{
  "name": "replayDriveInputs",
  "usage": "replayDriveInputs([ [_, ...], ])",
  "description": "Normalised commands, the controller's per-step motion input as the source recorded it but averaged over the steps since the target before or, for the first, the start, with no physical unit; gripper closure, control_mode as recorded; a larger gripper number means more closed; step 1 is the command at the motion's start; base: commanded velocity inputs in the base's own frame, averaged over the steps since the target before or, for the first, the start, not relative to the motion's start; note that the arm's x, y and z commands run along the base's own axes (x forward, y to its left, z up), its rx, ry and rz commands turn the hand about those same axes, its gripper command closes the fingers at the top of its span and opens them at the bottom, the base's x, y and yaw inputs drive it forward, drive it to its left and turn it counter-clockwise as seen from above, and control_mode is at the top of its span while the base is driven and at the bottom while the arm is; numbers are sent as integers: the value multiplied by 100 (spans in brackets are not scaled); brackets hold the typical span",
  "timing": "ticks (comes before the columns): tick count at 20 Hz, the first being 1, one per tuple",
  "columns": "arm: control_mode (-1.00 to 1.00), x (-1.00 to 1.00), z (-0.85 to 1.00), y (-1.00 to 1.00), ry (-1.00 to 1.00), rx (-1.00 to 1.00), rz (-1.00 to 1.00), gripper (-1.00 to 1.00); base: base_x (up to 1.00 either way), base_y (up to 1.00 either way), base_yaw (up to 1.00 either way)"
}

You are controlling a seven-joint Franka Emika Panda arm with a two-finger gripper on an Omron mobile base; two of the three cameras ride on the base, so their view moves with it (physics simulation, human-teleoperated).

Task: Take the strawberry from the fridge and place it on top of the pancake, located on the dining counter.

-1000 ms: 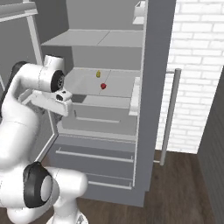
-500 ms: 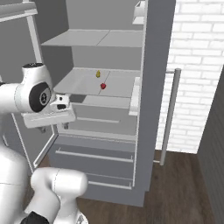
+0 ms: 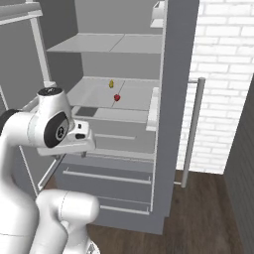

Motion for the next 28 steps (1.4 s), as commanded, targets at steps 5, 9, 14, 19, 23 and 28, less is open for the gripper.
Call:
replayDriveInputs([
  [5, -100, 6, 0, 1, 0, 0, -40, -100, 0, 0, 0],
  [9, -100, -1, -7, 0, 0, 0, -18, -100, 0, 0, 0],
  [14, -100, -16, -21, 0, -2, 0, 0, -100, 0, 0, 0],
  [19, -100, 0, -2, 0, 0, 0, 0, -100, 0, 0, 0],
  [23, -100, 0, 0, 0, 0, 0, 0, -100, 0, 0, 0],
  [28, -100, 0, 0, 0, 0, 0, 0, -100, 0, 0, 0],
])
